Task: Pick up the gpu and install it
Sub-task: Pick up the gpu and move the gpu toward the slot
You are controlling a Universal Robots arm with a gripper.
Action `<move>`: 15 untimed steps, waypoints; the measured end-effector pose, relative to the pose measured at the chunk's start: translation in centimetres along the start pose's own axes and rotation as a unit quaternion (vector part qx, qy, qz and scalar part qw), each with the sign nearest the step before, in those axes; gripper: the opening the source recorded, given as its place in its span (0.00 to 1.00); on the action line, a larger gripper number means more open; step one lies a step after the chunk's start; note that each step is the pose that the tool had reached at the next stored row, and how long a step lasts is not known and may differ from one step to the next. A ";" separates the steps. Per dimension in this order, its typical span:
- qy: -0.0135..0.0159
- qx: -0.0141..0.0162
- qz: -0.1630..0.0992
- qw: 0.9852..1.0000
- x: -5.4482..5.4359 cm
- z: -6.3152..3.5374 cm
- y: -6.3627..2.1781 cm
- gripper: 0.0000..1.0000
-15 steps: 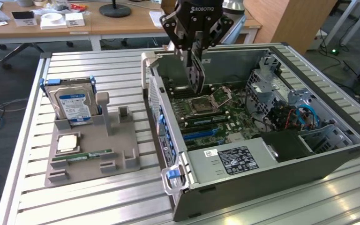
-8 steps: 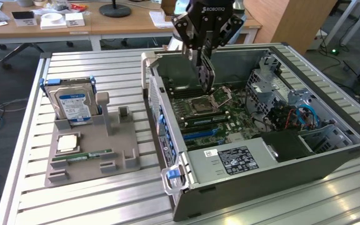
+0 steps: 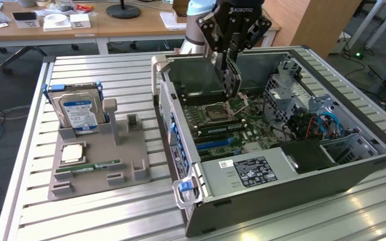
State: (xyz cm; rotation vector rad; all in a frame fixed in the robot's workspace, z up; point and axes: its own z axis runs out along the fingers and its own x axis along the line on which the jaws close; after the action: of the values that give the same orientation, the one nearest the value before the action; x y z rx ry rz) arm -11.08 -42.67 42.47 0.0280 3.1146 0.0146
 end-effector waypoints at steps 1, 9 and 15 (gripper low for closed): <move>0.000 0.000 0.000 1.000 -0.2 0.01 0.00 0.26; 0.000 0.000 0.000 1.000 -1.3 0.03 0.02 0.26; 0.000 0.000 0.000 1.000 -1.5 0.05 0.03 0.26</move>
State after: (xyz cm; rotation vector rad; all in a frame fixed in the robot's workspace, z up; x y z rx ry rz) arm -9.53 -42.66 42.46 0.0279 3.1146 0.0147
